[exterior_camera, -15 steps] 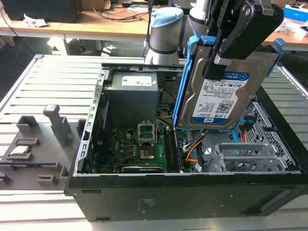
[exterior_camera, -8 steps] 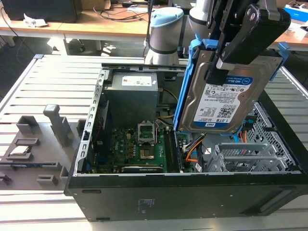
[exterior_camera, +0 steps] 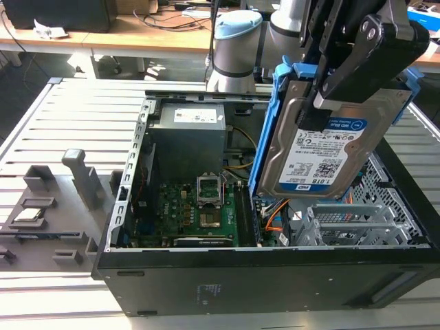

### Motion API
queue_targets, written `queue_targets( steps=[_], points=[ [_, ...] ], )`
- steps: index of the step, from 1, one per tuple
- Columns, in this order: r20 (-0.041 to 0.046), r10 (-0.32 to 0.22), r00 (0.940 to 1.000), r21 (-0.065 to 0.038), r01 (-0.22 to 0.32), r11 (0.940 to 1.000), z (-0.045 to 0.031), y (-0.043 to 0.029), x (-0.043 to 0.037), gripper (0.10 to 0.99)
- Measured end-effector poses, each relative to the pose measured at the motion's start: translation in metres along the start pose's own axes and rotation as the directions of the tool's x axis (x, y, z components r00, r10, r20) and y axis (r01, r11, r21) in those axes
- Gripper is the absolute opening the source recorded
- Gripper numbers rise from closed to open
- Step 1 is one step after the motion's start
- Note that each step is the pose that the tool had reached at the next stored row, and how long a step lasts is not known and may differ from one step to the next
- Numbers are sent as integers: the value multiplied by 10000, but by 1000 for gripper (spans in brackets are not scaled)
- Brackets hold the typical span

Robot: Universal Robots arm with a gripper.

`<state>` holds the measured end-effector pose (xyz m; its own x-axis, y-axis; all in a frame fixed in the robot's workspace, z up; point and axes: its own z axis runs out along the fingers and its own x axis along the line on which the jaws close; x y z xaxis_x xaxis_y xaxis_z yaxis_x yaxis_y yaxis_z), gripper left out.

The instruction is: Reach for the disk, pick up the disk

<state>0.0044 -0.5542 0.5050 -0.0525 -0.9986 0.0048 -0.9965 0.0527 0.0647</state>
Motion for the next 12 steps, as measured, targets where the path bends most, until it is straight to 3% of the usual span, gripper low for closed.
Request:
queue_targets(
  steps=[4,6,8,9,10,12],
  points=[
    [6,1,10000,0,-1,10000,1,-17,55,369],
    [35,-31,10000,-5,31,10000,-3,-72,53,369],
    [53,-399,9992,-5,399,9992,-5,-129,49,369],
    [127,-476,9988,-7,476,9989,-6,-164,49,369],
    [292,-490,9984,-10,491,9988,-8,-200,46,369],
    [736,-518,9959,-17,521,9986,-11,-267,42,369]
  ],
)
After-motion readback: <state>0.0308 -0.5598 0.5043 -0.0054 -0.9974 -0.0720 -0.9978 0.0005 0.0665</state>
